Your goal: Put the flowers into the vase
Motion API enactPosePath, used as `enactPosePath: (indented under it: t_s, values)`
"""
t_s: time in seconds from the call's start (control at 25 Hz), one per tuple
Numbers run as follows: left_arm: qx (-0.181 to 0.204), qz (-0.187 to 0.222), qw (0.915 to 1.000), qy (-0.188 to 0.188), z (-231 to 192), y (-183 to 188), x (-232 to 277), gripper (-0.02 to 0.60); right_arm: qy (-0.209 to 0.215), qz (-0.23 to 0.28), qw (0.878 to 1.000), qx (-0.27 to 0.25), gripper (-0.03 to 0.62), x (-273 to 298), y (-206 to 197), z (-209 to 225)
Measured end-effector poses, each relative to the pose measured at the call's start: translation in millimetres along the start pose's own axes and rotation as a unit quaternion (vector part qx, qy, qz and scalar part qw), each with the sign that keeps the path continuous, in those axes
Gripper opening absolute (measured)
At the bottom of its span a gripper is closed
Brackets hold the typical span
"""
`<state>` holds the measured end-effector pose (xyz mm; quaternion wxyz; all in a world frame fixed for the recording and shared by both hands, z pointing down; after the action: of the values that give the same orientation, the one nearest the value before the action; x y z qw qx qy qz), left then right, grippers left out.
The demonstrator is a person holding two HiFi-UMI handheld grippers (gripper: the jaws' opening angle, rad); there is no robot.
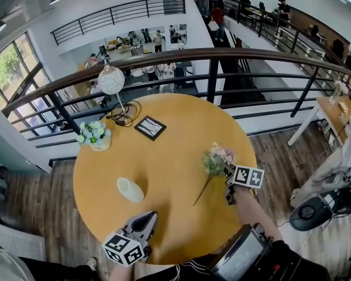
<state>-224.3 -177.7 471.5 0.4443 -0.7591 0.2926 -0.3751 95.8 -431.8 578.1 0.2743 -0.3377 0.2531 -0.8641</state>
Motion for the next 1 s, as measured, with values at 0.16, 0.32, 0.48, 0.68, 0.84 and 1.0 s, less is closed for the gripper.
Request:
enactPosePath:
  t_s: [0.16, 0.32, 0.48, 0.68, 0.84, 1.0]
  values:
    - [0.004, 0.005, 1.0000, -0.004, 4.8, -0.8, -5.3, 0.006, 0.029, 0.037, 0.998, -0.051, 0.028, -16.6, 5.0, -26.3]
    - [0.011, 0.015, 0.9998, -0.009, 8.8, 0.6, -9.7, 0.006, 0.065, 0.085, 0.986, -0.124, 0.028, -34.1, 15.9, -65.8]
    - [0.014, 0.025, 0.9995, -0.010, 13.6, 3.9, -17.9, 0.006, 0.097, 0.134, 0.964, -0.210, 0.028, -56.1, 23.4, -112.4]
    - [0.011, 0.051, 0.9986, -0.004, 19.8, 13.2, -34.7, 0.006, 0.143, 0.180, 0.930, -0.288, 0.028, -84.9, 26.5, -170.1]
    - [0.002, 0.067, 0.9977, 0.011, 16.9, 16.0, -50.8, 0.006, 0.180, 0.214, 0.895, -0.346, 0.028, -96.0, 23.4, -218.4]
    - [-0.004, 0.082, 0.9964, 0.022, 9.9, 22.8, -74.4, 0.006, 0.212, 0.248, 0.855, -0.402, 0.028, -97.8, 22.6, -281.1]
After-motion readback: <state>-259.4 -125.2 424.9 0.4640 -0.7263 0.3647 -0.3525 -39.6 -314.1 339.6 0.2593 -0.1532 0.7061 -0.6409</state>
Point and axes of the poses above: the fingertips, and each gripper's own axes: x forward along the fingers, z to its right, y out of its top, the point moved 8 cm from there along -x, backward along the fingers, and after that the axes turned 2 degrees about -z, right-handed, at the moved point
